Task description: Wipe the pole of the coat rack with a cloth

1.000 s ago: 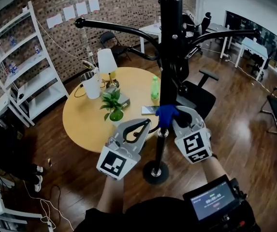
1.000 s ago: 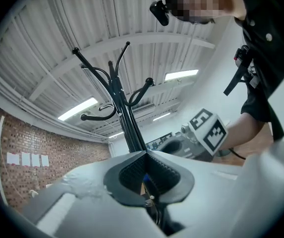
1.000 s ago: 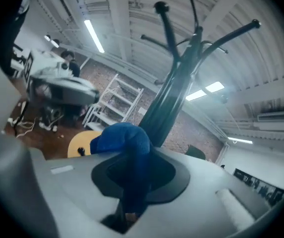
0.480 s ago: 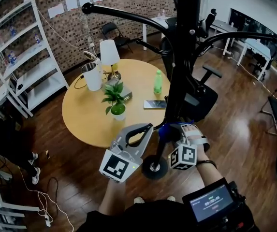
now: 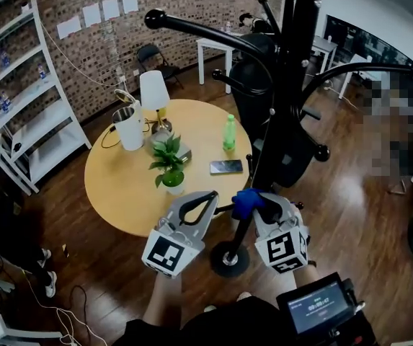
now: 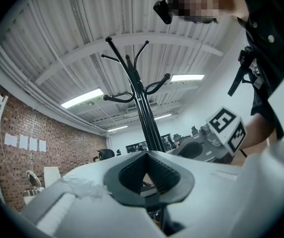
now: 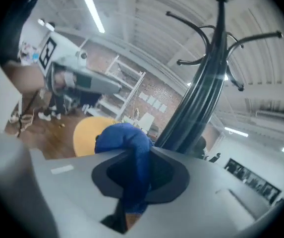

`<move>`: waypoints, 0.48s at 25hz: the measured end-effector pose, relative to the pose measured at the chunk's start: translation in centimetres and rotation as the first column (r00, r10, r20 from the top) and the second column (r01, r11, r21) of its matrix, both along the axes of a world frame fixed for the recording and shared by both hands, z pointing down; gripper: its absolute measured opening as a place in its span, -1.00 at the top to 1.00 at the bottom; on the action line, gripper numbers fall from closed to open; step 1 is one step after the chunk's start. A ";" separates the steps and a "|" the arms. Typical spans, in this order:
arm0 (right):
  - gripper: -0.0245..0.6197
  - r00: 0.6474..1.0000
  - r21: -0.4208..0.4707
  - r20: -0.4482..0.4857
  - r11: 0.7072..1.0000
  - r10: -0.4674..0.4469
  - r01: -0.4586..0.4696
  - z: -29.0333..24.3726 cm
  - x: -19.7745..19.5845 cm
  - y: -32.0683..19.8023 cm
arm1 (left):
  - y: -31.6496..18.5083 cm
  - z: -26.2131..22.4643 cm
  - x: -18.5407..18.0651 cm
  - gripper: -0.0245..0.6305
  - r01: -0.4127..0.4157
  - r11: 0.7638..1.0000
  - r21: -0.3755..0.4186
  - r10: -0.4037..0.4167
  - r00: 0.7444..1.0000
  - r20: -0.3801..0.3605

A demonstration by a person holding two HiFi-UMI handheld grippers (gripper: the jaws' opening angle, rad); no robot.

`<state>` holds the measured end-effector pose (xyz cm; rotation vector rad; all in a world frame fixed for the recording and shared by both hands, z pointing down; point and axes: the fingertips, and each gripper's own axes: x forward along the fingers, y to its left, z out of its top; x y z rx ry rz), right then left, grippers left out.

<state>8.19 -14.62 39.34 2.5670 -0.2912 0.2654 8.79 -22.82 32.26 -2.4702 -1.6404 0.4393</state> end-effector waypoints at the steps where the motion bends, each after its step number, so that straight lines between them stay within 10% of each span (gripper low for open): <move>1: 0.76 1.000 0.040 0.002 0.999 -0.020 0.019 -0.2 0.1 -0.6 | 0.3 0.1 0.6 0.92 -0.003 1.000 0.003 0.003 1.000 0.007; 12: 0.76 0.997 0.017 0.076 1.000 0.005 -0.007 3.9 3.3 -1.7 | 4.9 -0.1 4.5 0.92 -0.150 0.985 0.080 0.154 0.987 -0.047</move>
